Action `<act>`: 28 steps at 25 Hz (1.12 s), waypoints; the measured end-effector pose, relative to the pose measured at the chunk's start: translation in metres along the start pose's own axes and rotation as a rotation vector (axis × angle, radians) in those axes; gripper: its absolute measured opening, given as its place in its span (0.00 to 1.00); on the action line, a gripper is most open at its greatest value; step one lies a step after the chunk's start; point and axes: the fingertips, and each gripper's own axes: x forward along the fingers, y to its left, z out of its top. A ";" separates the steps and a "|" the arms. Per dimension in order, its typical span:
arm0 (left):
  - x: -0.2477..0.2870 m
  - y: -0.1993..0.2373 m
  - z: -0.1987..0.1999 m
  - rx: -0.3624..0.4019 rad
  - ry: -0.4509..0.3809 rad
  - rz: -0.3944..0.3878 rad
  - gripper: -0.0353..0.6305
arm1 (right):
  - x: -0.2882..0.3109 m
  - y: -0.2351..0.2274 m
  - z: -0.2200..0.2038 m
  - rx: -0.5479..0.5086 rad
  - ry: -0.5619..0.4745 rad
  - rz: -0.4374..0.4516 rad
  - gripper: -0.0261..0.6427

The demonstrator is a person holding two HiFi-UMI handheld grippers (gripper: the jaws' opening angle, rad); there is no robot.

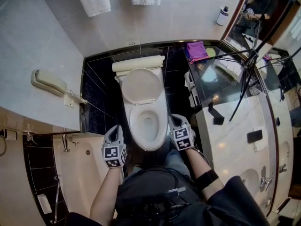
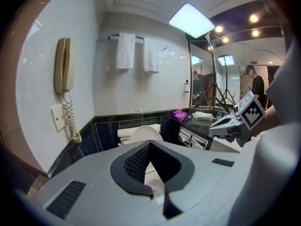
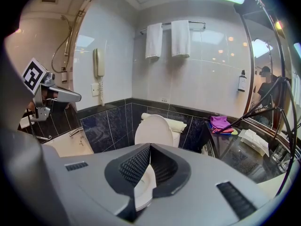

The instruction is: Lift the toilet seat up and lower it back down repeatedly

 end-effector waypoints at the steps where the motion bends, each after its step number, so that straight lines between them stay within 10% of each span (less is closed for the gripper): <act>1: 0.001 -0.001 0.000 0.004 -0.001 -0.002 0.05 | 0.002 -0.001 -0.001 0.009 0.003 -0.003 0.07; 9: 0.023 -0.012 -0.023 0.041 0.019 -0.035 0.05 | 0.027 -0.015 -0.047 0.167 0.053 -0.007 0.18; 28: 0.141 -0.029 -0.195 0.148 0.113 -0.086 0.05 | 0.160 0.009 -0.354 0.761 0.340 0.024 0.34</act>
